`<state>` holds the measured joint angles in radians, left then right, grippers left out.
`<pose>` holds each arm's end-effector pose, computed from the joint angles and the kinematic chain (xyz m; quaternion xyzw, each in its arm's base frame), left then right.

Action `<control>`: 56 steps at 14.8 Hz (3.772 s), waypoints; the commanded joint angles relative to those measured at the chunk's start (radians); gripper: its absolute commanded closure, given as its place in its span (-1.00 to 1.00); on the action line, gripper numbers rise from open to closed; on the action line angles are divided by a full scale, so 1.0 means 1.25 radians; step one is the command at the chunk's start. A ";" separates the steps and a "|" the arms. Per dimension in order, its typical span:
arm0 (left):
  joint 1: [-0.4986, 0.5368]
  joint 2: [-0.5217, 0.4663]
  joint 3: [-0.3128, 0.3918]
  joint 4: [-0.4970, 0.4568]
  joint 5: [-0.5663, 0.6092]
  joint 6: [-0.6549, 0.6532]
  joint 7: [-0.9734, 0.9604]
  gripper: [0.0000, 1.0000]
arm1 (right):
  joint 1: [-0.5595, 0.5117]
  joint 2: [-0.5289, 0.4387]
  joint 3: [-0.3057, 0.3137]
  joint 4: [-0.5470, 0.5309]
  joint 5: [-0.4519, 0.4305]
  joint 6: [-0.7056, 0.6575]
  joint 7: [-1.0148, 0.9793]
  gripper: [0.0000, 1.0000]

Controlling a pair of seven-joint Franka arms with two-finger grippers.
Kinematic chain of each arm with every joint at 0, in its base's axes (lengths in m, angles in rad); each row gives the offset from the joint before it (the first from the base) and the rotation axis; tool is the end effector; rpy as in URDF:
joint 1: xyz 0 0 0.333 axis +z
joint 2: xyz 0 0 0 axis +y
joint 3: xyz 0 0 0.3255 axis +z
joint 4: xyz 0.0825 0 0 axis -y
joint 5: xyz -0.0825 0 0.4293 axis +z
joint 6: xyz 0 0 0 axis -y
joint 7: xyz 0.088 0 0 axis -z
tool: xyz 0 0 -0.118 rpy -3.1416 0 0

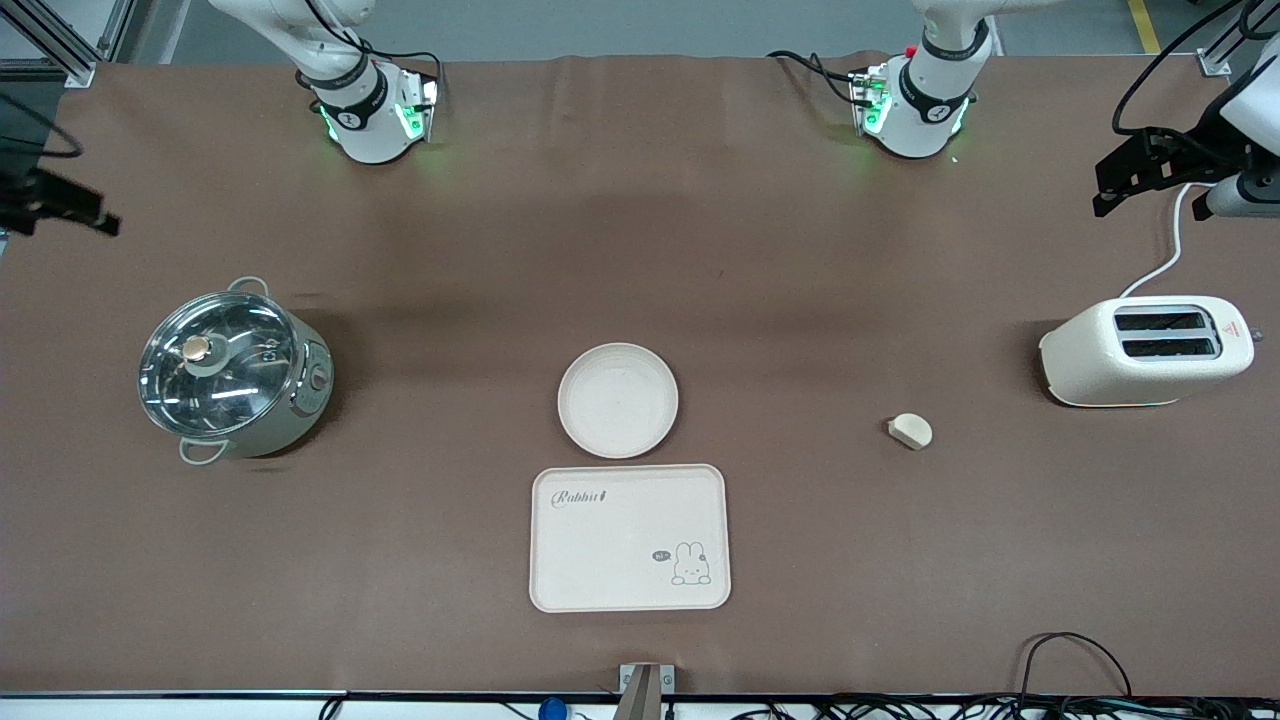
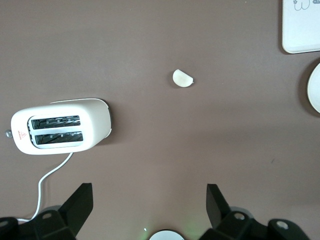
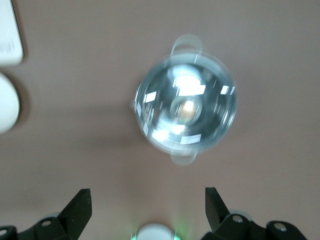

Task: Place bun in plate and plate on tray
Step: 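Reach the left gripper down to the small white bun and grasp it, then lift the bun with the left gripper while the right gripper reaches the plate, then lower the bun onto the plate while the right gripper grips the rim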

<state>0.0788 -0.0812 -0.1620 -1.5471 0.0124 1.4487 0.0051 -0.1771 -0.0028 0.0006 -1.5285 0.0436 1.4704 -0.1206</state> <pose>0.5583 -0.0491 0.6710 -0.9989 0.0431 0.0086 0.0130 0.5799 -0.0978 0.6379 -0.9990 0.0263 0.0241 0.0256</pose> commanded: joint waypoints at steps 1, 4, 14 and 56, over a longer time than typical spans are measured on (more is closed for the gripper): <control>0.003 0.010 -0.008 0.023 0.011 -0.016 0.004 -1.00 | 0.002 -0.025 0.018 -0.007 -0.004 0.078 0.035 -1.00; -0.003 0.083 -0.007 0.079 0.010 -0.014 0.006 -1.00 | 0.001 -0.024 0.016 -0.009 -0.038 0.082 0.039 -1.00; -0.070 0.371 -0.013 0.014 0.015 0.295 -0.426 -1.00 | 0.039 -0.036 0.022 -0.066 -0.030 0.039 0.042 -1.00; -0.489 0.785 -0.113 0.104 0.016 0.866 -1.359 0.20 | 0.552 0.412 0.019 -0.332 0.423 0.872 0.328 -1.00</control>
<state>-0.5006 0.8749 -0.3108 -1.4488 0.0182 2.5244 -1.6703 0.4995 0.4922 0.0326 -1.9700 0.5499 2.5431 0.2870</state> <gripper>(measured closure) 0.648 0.000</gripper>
